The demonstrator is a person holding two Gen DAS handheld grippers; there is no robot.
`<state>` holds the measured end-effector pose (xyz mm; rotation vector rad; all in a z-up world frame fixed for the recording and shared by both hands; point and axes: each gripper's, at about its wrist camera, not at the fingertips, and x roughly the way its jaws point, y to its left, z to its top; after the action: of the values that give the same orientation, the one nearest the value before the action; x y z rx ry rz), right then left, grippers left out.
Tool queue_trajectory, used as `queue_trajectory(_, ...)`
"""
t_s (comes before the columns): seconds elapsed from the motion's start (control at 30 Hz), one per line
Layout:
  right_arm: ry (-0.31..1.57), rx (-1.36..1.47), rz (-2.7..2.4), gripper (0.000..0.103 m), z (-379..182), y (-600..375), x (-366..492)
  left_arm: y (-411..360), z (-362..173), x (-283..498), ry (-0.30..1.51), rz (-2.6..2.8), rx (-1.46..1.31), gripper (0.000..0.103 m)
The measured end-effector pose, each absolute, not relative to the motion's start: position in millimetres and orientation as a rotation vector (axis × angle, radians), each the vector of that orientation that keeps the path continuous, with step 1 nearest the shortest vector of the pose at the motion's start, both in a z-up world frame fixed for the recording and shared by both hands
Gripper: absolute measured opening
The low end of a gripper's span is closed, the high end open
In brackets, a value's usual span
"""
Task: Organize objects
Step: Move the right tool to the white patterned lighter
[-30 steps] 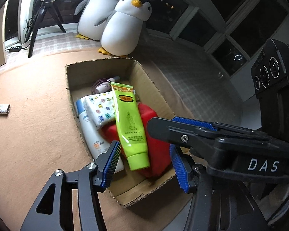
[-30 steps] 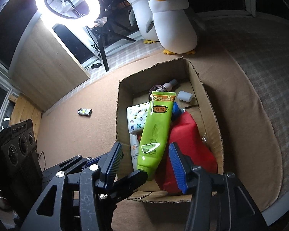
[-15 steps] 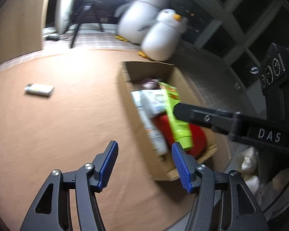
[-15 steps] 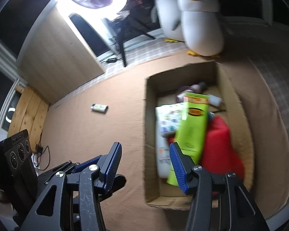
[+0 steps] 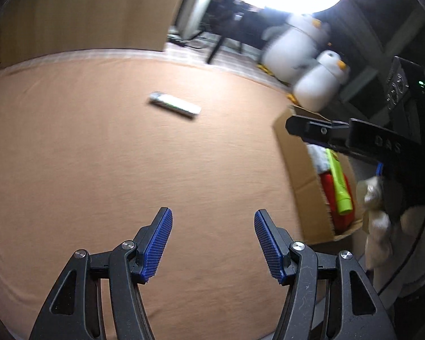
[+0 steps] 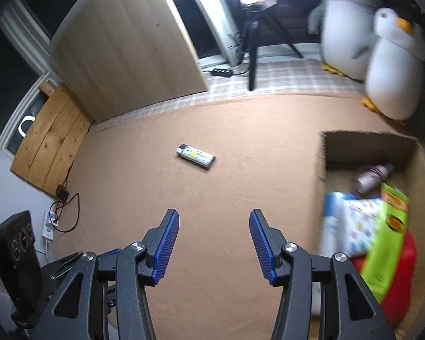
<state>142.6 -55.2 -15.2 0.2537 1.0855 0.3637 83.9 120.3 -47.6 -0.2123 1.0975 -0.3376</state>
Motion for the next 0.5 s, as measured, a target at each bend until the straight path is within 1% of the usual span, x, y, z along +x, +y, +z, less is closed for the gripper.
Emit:
queue_trajectory(0.23,1.144,0.211,0.431,0.048,-34.8,-13.8,188.2,175.1,-50.0,75.6,1.092,-0.268,-0.254,0.064)
queue_trajectory(0.5,1.179,0.162,0.433,0.048,-61.1,12.7,238.0,210.1,-59.4,69.8,1.109,-0.21,-0.289,0.064)
